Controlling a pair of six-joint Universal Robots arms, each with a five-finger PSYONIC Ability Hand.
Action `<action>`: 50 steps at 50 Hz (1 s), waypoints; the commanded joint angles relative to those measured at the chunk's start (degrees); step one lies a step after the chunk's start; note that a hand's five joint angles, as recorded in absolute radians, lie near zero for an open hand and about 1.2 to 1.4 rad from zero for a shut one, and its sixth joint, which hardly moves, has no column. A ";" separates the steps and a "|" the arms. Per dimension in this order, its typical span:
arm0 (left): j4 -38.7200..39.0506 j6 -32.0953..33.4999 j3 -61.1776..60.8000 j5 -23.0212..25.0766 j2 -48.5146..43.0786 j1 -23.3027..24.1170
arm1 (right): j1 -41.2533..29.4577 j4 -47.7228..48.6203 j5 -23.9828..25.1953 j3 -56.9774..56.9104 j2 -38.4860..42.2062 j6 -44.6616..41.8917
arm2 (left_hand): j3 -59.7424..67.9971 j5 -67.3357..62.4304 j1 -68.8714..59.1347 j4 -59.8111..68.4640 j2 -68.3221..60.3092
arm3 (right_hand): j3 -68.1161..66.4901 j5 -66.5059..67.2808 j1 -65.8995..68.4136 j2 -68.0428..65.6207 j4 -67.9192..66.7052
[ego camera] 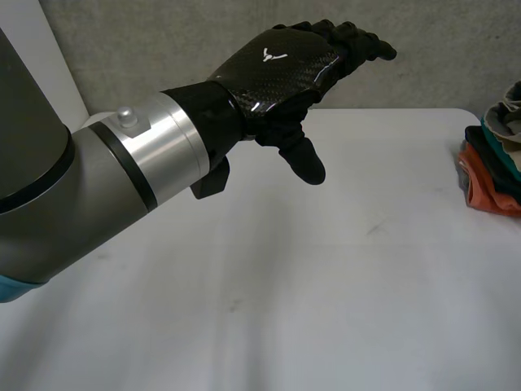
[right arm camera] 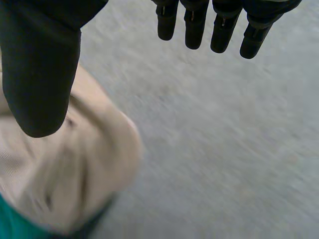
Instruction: Fold the laundry.
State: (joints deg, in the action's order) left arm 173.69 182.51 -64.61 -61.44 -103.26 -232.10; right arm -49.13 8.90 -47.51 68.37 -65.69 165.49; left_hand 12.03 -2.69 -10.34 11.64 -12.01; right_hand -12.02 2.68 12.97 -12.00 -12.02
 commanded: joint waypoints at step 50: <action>15.80 4.26 -26.44 -35.68 16.25 -11.53 | -51.68 11.67 -36.17 27.96 -19.83 5.54 | -1.81 2.47 0.13 -1.42 1.80 | 2.02 -2.68 -2.97 2.00 2.02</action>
State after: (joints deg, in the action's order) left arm 190.39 187.07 -91.76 -96.80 -86.81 -242.80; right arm -99.50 20.53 -82.95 96.55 -85.16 170.84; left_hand 12.03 -2.69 -10.32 11.64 -12.01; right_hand -12.01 2.66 12.97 -12.00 -12.02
